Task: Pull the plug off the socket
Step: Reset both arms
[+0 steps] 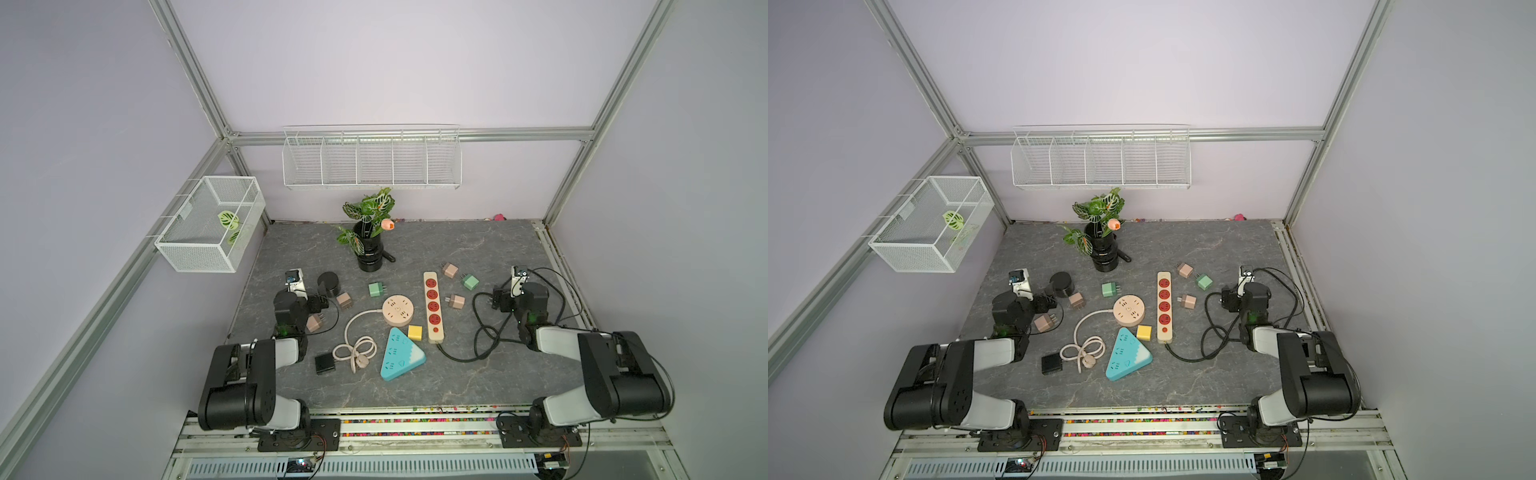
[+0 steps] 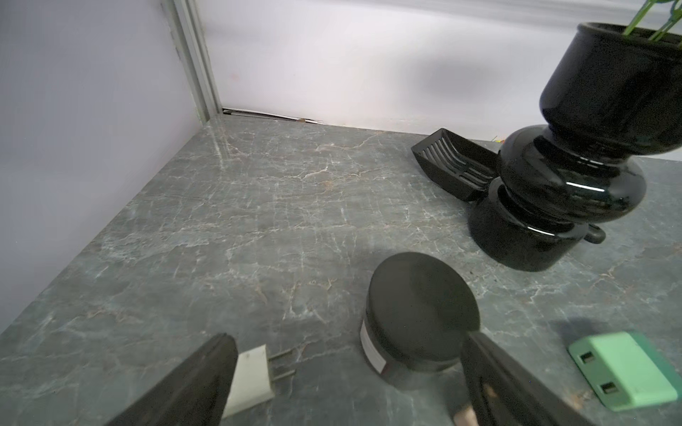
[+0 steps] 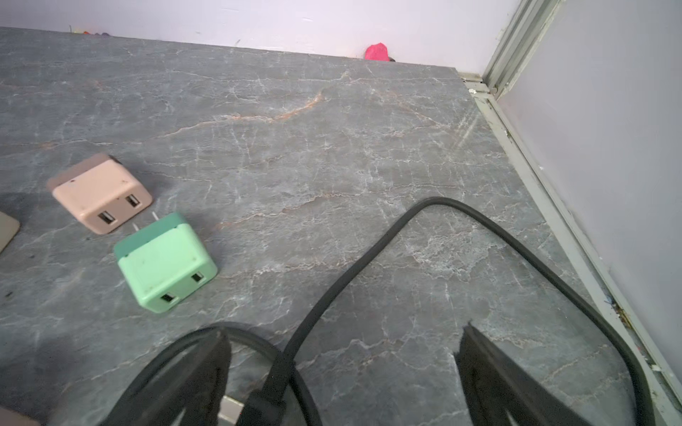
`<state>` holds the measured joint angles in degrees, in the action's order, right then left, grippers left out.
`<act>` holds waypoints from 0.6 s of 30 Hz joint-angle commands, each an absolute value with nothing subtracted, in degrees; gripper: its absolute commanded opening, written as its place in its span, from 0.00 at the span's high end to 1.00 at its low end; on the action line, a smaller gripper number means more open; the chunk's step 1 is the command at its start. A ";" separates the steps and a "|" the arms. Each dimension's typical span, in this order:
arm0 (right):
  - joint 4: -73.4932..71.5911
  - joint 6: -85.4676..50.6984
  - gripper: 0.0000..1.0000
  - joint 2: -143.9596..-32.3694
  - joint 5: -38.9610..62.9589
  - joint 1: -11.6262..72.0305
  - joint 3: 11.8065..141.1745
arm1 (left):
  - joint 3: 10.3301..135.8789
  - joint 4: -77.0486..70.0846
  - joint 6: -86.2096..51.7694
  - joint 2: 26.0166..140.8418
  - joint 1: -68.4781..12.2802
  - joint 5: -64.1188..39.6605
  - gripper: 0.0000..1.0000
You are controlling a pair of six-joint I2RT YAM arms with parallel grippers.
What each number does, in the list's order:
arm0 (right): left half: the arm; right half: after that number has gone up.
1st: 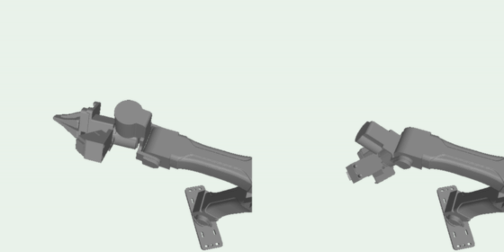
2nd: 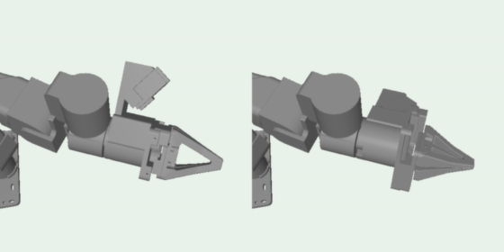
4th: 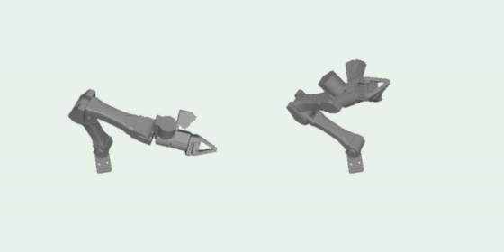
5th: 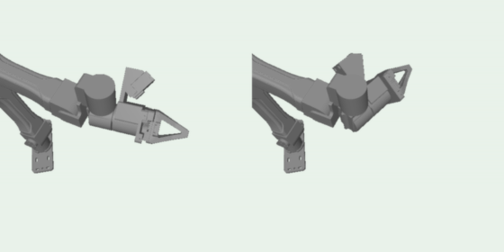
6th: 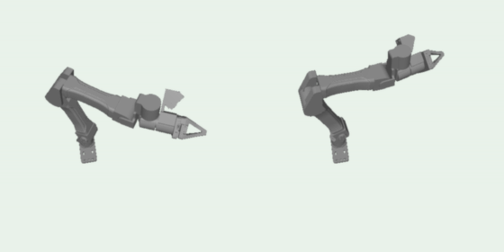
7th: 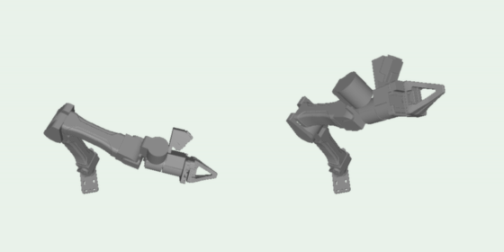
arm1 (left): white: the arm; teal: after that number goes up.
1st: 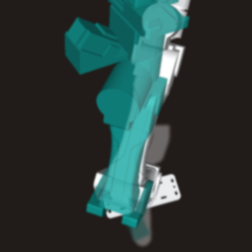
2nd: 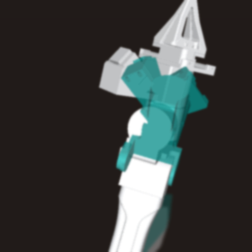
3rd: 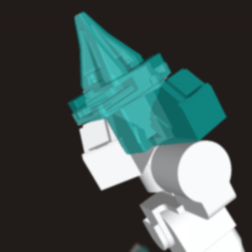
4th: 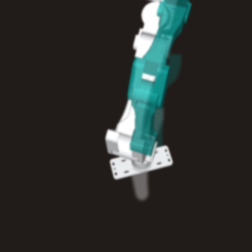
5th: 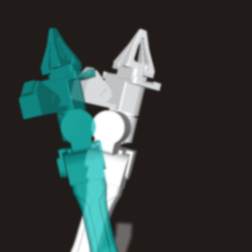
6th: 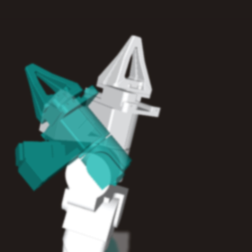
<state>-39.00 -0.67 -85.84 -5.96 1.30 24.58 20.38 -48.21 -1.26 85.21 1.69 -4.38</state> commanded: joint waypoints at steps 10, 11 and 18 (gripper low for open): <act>-47.85 -0.58 0.02 -87.18 -0.31 0.88 22.32 | 19.56 -53.59 0.04 86.19 2.11 -5.43 0.00; -47.74 -0.63 0.02 -87.22 -0.34 0.83 22.30 | 19.60 -53.57 0.09 86.14 2.10 -5.37 0.00; -45.76 -1.10 0.02 -86.89 -0.92 0.86 23.11 | 21.20 -50.62 -1.14 86.23 2.18 -4.72 0.00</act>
<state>-46.13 -0.86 -88.01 -1.39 0.99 22.37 20.36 -51.42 -0.84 86.48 1.89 -4.75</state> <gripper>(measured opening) 0.984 0.993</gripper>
